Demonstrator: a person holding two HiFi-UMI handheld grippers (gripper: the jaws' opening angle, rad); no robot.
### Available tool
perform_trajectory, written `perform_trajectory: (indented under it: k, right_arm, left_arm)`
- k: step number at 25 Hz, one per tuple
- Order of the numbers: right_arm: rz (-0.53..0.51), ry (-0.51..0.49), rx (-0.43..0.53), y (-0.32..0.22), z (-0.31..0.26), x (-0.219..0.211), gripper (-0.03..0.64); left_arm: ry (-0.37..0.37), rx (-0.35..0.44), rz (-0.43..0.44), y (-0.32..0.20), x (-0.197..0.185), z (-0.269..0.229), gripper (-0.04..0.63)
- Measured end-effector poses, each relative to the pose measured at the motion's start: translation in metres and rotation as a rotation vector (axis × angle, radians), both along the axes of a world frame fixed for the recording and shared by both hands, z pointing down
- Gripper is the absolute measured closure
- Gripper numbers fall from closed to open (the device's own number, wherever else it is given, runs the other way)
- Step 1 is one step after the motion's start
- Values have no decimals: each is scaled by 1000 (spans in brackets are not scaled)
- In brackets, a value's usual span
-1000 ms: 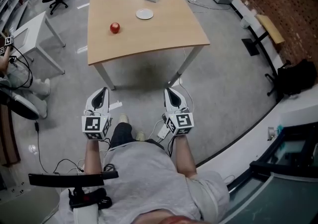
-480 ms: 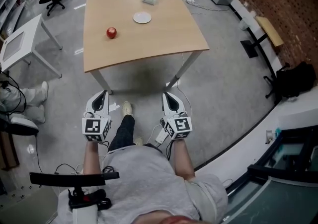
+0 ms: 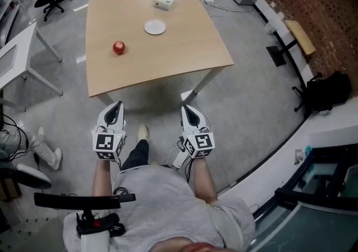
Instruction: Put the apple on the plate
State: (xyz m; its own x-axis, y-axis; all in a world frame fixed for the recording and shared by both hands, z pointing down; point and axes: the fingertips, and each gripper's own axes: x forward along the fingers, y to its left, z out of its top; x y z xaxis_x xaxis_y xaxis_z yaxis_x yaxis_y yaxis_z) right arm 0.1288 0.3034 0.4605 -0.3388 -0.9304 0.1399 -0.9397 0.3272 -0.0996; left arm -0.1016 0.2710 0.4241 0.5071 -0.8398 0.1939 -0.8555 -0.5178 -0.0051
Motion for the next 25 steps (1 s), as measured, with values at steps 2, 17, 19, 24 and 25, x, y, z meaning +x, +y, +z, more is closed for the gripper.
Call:
perform_trajectory:
  k: [2,17,19,24,25]
  right_arm:
    - [2,-4,-8,-18,0,0,611]
    - [-4,6,-9,-151,-6,-27,611]
    - [2,11,-11,-165,-6,-26,612]
    - [7,12,-12,-199,-3,-30,611]
    - [4,15,-12,-204,-3,-32,611]
  left_arm:
    - [3,-1,8,-19,2,-1,575]
    - [9,-33,35,-148,-14,8,575]
    - [10,-33,37,-162,-16,10,575]
    - [17,-32,30,-195,-23,13,575]
    - [16,-31,28,-200,-25,14,575]
